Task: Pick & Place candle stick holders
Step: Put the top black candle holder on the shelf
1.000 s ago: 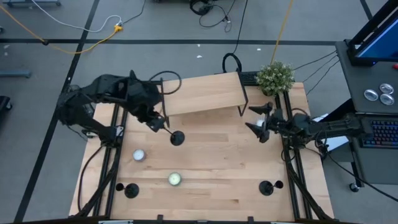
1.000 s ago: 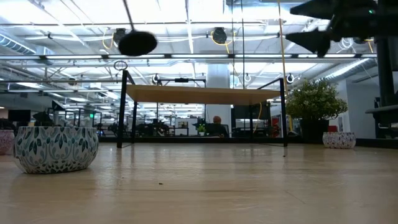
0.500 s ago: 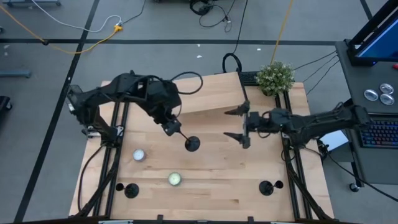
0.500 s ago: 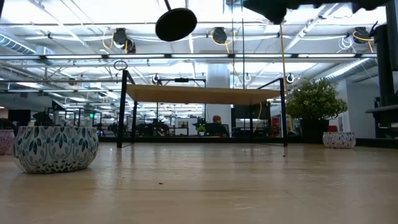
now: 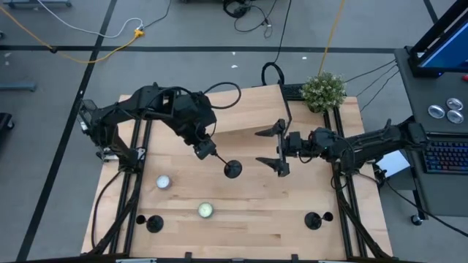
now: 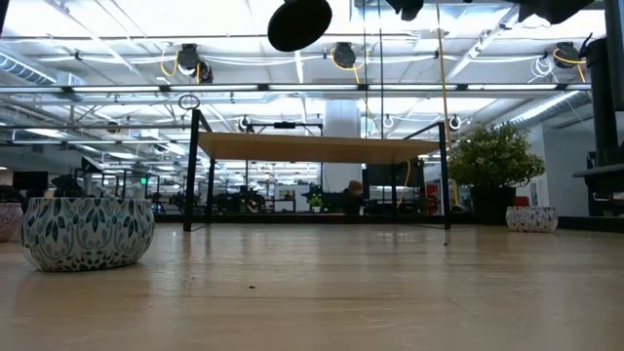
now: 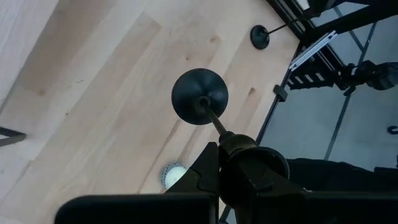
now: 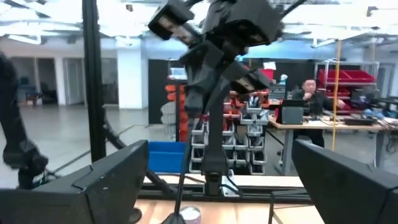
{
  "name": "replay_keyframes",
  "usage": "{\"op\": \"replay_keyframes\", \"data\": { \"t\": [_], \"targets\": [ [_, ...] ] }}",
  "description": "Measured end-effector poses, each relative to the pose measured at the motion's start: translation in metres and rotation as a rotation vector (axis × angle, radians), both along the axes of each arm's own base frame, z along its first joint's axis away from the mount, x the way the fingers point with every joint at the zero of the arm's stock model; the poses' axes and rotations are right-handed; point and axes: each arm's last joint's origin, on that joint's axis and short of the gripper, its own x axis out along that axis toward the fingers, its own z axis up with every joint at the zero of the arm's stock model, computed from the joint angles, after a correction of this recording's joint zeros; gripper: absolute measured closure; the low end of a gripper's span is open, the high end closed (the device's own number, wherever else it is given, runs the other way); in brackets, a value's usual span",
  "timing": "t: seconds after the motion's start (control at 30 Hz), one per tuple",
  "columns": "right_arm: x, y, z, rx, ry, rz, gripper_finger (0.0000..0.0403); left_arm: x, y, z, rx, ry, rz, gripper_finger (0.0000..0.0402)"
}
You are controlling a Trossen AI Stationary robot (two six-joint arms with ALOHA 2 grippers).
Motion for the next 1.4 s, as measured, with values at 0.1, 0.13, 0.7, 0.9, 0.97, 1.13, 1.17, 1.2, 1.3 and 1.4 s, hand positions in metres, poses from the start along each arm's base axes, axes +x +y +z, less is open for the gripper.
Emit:
{"op": "replay_keyframes", "data": {
  "t": [0.1,0.13,0.7,0.9,0.97,1.13,1.17,1.2,1.3,1.4],
  "targets": [
    [0.003,-0.001,0.005,0.026,0.038,-0.033,0.0014,0.002,0.002,-0.001,0.001,0.001,0.004,0.0389],
    [0.004,-0.001,0.007,0.024,0.059,-0.036,0.0014,0.003,0.003,-0.002,0.004,0.002,0.003,0.0389],
    [0.053,0.013,0.051,-0.063,0.325,-0.057,0.0014,0.007,0.014,-0.003,0.014,-0.025,-0.043,0.0389],
    [0.057,0.015,0.051,-0.047,0.327,-0.094,0.0014,0.007,0.013,-0.004,0.024,-0.022,-0.058,0.0389],
    [0.057,0.016,0.051,-0.036,0.326,-0.089,0.0014,0.007,0.013,-0.004,0.025,-0.022,-0.059,0.0389],
    [0.059,0.017,0.048,-0.037,0.336,-0.061,0.0014,0.007,0.013,-0.004,0.042,-0.028,-0.081,0.0389],
    [0.059,0.017,0.048,-0.033,0.339,-0.059,0.0014,0.007,0.013,-0.004,0.044,-0.028,-0.081,0.0389],
    [0.059,0.018,0.047,-0.028,0.341,-0.046,0.0014,0.008,0.013,-0.005,0.045,-0.024,-0.08,0.0389],
    [0.063,0.018,0.042,-0.007,0.357,-0.031,0.0014,0.013,0.014,-0.009,0.047,-0.014,-0.079,0.0389],
    [0.068,0.019,0.035,0.014,0.386,-0.022,0.0014,0.023,0.014,-0.014,0.047,-0.017,-0.082,0.0389]
  ]
}}
